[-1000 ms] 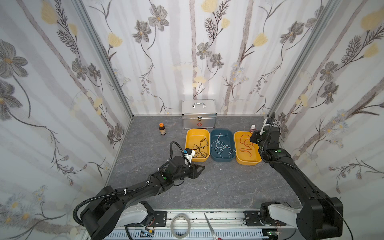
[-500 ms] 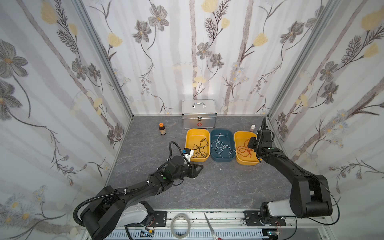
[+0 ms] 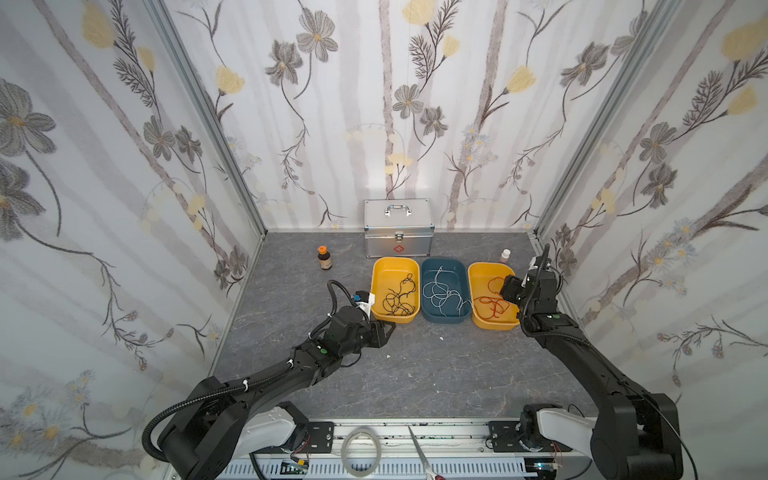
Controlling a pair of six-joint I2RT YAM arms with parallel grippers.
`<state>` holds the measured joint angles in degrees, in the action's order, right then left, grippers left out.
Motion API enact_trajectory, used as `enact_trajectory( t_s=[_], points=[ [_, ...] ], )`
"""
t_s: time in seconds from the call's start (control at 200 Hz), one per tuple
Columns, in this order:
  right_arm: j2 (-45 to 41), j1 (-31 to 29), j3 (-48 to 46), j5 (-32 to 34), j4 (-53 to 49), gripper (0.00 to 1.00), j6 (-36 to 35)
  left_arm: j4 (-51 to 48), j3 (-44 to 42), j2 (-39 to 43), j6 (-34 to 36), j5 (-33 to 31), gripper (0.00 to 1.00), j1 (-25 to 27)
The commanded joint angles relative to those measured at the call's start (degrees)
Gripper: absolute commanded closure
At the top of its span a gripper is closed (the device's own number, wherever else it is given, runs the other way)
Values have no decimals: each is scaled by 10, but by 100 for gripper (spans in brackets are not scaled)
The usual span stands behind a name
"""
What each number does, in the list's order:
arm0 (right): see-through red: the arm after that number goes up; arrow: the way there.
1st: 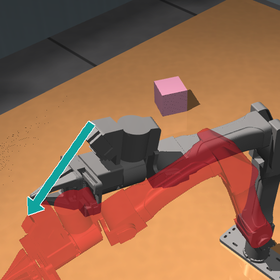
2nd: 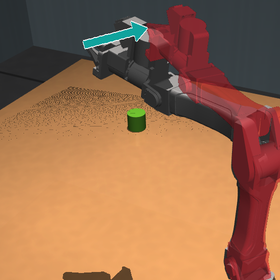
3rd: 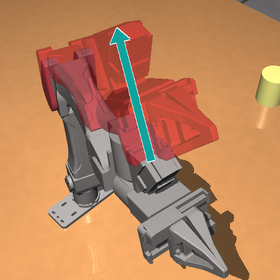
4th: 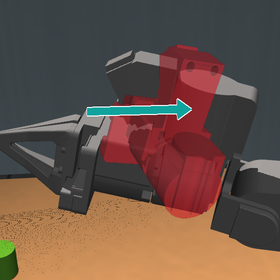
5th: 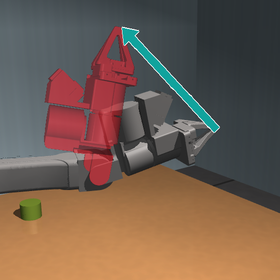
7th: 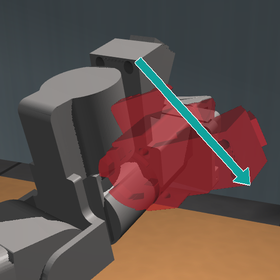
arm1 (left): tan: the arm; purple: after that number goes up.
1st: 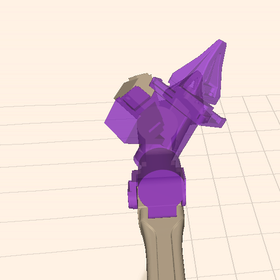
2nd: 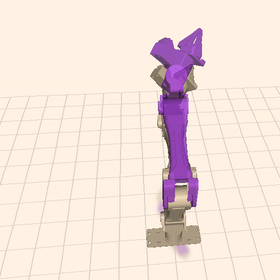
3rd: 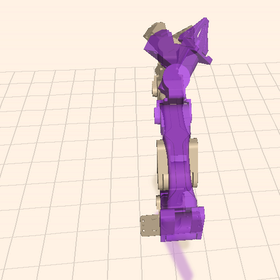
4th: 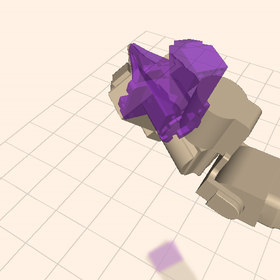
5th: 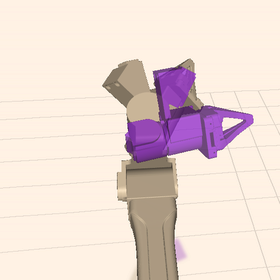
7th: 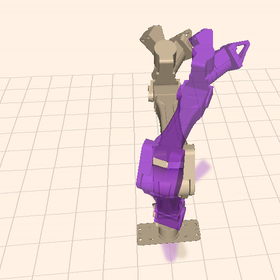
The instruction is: Untangle the cables
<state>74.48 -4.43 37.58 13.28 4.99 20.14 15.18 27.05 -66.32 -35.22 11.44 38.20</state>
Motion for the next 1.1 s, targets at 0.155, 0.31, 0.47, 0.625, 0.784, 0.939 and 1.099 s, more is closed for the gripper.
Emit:
enact_trajectory(
  t_s=[0.155, 0.31, 0.47, 0.625, 0.784, 0.939, 1.099],
  points=[
    [-80, 4, -82, 119, 139, 3, 9, -121, 36, 52, 17, -117, 41, -71],
    [-76, 4, -114, 168, 174, 0, 9, -139, 60, 58, 68, -160, 30, -131],
    [-93, 5, -161, 191, 235, 0, 3, -144, 71, 33, 114, -293, 16, -180],
    [-116, 4, -254, 217, 407, 0, -50, -35, 35, -4, 169, -336, 11, -232],
    [-67, 3, -319, 210, 595, 0, -108, 3, 62, -53, 220, -337, 9, -264],
    [-15, -2, -320, 195, 667, 0, -135, 152, 13, -79, 342, -359, 7, -264],
    [49, -1, -333, 161, 762, 0, -144, 269, -54, -110, 345, -342, 5, -304]
  ],
)
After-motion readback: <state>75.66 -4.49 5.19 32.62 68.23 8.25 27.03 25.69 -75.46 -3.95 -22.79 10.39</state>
